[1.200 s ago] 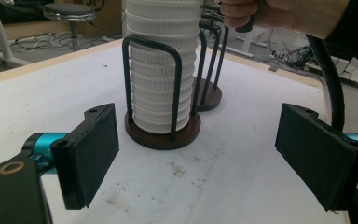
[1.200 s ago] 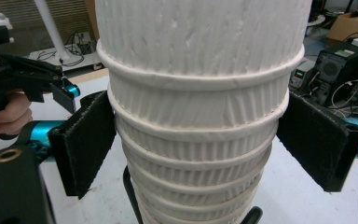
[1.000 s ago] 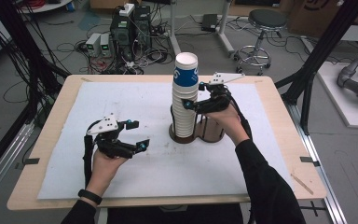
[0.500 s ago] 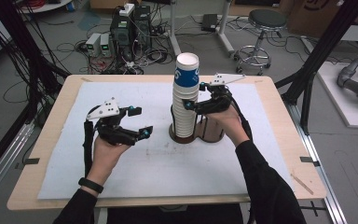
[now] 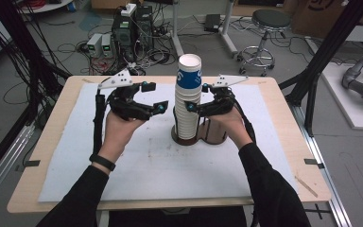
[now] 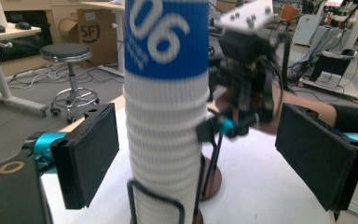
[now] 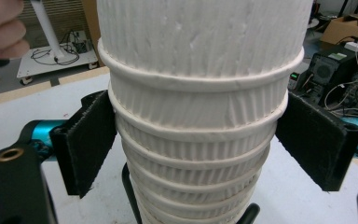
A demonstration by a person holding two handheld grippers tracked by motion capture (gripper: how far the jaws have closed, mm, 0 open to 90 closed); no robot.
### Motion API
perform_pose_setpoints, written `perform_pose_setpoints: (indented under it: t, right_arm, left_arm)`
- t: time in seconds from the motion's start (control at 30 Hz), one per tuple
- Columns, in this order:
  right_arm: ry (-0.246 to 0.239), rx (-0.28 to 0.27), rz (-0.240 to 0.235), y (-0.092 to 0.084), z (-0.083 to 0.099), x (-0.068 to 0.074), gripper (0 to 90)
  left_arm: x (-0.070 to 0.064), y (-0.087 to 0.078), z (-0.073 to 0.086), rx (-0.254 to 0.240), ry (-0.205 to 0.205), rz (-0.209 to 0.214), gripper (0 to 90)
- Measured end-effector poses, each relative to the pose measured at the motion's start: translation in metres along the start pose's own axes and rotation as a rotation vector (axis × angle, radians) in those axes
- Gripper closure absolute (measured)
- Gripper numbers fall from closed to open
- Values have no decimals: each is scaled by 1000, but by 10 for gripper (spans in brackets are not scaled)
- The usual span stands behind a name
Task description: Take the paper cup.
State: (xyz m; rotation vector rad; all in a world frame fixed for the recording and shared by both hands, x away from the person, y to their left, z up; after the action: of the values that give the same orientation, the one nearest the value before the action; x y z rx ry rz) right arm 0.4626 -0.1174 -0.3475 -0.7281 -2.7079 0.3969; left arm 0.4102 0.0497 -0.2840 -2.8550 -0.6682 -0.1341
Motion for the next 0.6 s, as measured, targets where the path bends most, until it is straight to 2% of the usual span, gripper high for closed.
perform_pose_setpoints:
  t: [0.03,0.1,0.17,0.33,0.6]
  right_arm:
    - [-2,2,-1,0,0,0,141]
    - [0,1,0,-1,0,0,142]
    - [-1,0,0,-1,0,0,141]
    - [-9,-2,3,0,0,1,142]
    - [-9,-5,0,-1,1,1,142]
  left_arm:
    - [0,0,0,0,0,0,133]
    - [5,8,-14,-5,7,-1,134]
    - [7,11,-19,-5,8,5,133]
    - [19,25,-39,-32,-15,1,133]
    - [29,43,-51,-44,-29,-5,141]
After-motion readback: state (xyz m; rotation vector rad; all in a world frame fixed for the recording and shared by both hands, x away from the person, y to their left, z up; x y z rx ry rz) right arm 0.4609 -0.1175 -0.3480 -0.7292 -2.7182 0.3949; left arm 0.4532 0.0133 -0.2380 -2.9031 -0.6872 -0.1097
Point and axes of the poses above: each handheld gripper's, and its own axes: y roughly forward along the jaws, z roughly out of its underside, x roughly to its left, the point moved 8 cm from there along y, roughly forward along the jaws, and after that the axes turned 12 degrees about y, right-handed, at the moved point
